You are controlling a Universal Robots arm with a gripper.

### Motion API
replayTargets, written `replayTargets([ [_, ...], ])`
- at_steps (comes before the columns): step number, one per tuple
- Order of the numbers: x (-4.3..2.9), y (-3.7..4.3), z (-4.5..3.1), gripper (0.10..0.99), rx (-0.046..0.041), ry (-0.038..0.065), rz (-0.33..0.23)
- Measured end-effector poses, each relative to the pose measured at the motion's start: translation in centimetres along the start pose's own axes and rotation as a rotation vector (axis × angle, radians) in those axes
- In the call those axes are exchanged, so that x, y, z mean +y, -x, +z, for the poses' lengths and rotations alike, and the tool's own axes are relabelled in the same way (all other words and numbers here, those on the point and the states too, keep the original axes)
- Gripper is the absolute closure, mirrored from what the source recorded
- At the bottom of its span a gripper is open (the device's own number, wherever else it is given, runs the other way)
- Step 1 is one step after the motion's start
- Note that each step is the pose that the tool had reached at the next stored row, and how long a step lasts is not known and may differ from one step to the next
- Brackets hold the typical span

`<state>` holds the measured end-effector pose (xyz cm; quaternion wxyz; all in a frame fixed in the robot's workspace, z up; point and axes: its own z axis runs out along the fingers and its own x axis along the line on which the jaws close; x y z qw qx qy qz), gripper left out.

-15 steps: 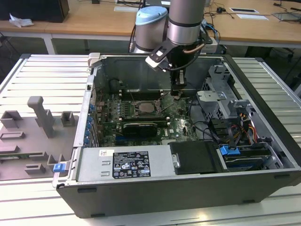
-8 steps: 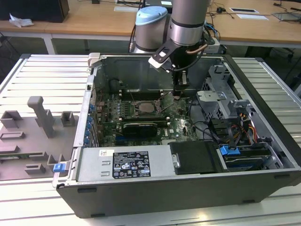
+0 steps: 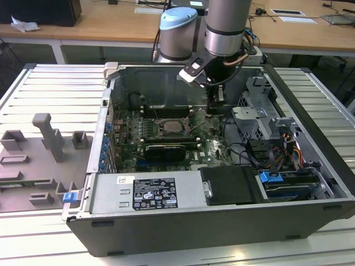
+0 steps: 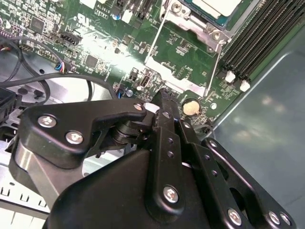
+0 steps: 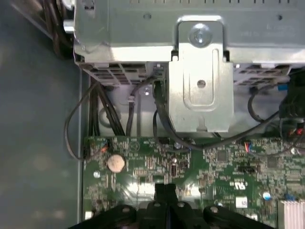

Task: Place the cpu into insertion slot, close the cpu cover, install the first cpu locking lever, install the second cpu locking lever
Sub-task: 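Close the cpu cover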

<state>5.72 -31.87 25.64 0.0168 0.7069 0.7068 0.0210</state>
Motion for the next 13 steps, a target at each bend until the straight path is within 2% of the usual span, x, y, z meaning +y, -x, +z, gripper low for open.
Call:
replayTargets([
  [8,-0.03,0.0,0.45,0.98,0.0023,0.0,-0.015],
  [11,-1.13,0.01,0.49,0.98,0.0026,0.0,-0.017],
  [13,-1.23,0.01,0.48,0.98,0.0025,0.0,-0.017],
])
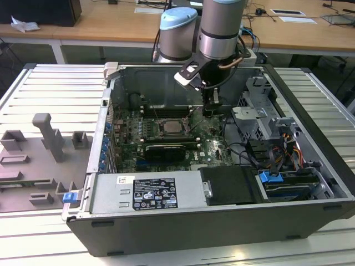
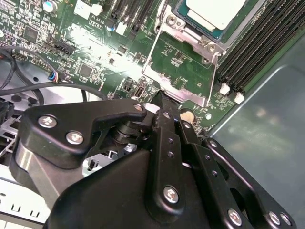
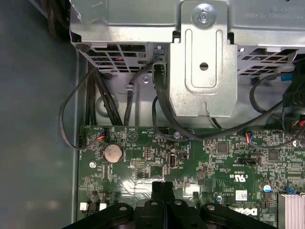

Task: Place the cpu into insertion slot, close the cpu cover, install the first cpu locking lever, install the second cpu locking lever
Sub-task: 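Close the cpu cover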

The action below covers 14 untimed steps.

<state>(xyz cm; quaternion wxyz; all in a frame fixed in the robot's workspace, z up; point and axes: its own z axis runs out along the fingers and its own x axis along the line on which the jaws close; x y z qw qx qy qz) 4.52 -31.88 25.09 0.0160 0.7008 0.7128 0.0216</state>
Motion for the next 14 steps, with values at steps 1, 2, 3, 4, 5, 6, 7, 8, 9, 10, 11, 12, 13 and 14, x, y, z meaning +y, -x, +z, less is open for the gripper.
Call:
replayTargets([
  [1,-0.08,0.0,-0.01,0.98,0.0,0.0,0.0],
  [2,-0.15,0.0,-0.01,0.98,0.0,0.0,0.0],
  [3,-0.2,0.0,-0.01,0.98,0.0,0.0,0.0],
  [4,-0.3,0.0,-0.02,0.98,0.0,0.0,0.0],
  [5,-0.35,-0.01,-0.02,0.98,0.0,0.0,0.0],
  [6,-0.37,-0.01,-0.02,0.98,0.0,0.0,0.0],
  [7,-0.38,-0.01,-0.02,0.98,0.0,0.0,0.0],
  [8,-0.4,-0.01,-0.02,0.98,-0.0001,0.0,0.0],
  [9,-0.44,-0.01,-0.01,0.98,0.0,0.0,0.0],
  [10,-0.49,-0.01,-0.02,0.98,0.0,0.0,0.0],
  [11,-0.52,-0.01,-0.02,0.98,0.0,0.0,0.0],
  [12,-0.56,-0.01,-0.02,0.98,0.0,0.0,0.0],
  [13,-0.66,-0.01,-0.03,0.98,0.0,0.0,0.0],
  [14,-0.77,-0.01,-0.03,0.98,0.0,0.0,0.0],
])
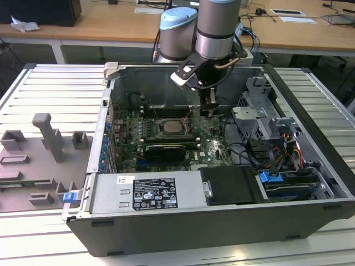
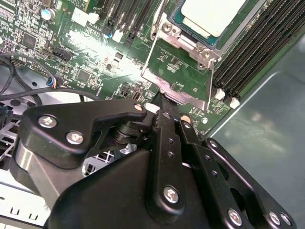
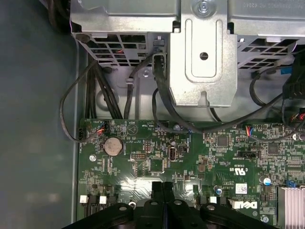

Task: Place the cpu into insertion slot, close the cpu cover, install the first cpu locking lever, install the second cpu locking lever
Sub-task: 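Close the cpu cover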

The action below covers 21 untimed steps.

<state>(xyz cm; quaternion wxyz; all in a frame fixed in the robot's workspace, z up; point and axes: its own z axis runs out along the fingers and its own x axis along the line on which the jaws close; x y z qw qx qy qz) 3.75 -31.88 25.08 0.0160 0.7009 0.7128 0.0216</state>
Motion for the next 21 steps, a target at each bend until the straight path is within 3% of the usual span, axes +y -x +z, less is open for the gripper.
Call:
replayTargets([
  [21,-0.69,-0.01,-0.03,0.98,0.0,0.0,0.0],
])
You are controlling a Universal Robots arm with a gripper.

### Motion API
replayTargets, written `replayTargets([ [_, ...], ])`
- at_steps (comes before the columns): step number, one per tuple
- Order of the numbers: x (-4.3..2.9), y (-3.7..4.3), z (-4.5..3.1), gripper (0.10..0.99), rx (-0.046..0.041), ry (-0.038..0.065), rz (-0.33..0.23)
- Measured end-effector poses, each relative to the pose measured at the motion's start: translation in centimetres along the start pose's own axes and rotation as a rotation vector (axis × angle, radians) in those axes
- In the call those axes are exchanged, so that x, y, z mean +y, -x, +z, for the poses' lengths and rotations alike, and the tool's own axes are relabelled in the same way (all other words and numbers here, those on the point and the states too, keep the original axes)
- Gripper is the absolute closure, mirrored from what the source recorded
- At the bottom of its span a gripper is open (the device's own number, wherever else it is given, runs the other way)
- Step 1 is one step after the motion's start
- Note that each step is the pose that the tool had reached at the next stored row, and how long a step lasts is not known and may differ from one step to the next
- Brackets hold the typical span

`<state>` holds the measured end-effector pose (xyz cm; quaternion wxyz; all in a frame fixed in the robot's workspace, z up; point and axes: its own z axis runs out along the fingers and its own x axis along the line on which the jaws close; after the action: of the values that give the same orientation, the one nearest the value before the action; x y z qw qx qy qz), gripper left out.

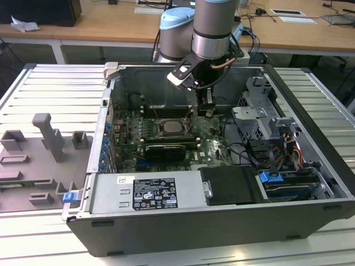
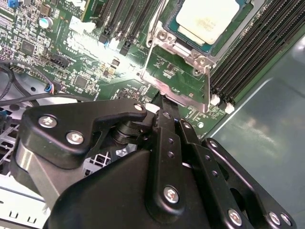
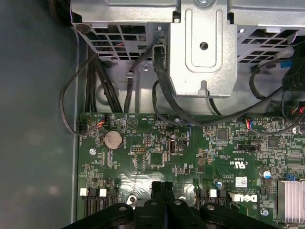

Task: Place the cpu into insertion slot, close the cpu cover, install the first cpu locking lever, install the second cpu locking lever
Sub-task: 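Close the cpu cover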

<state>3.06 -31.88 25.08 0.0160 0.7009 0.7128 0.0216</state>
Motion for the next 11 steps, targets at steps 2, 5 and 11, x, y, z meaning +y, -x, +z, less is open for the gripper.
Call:
replayTargets([
  [2,-0.1,0.0,0.0,0.98,0.0001,0.0,0.0],
  [5,-0.17,0.0,-0.01,0.98,0.0001,0.0,0.0],
  [11,-0.34,-0.01,-0.02,0.98,0.0001,0.0,0.0],
])
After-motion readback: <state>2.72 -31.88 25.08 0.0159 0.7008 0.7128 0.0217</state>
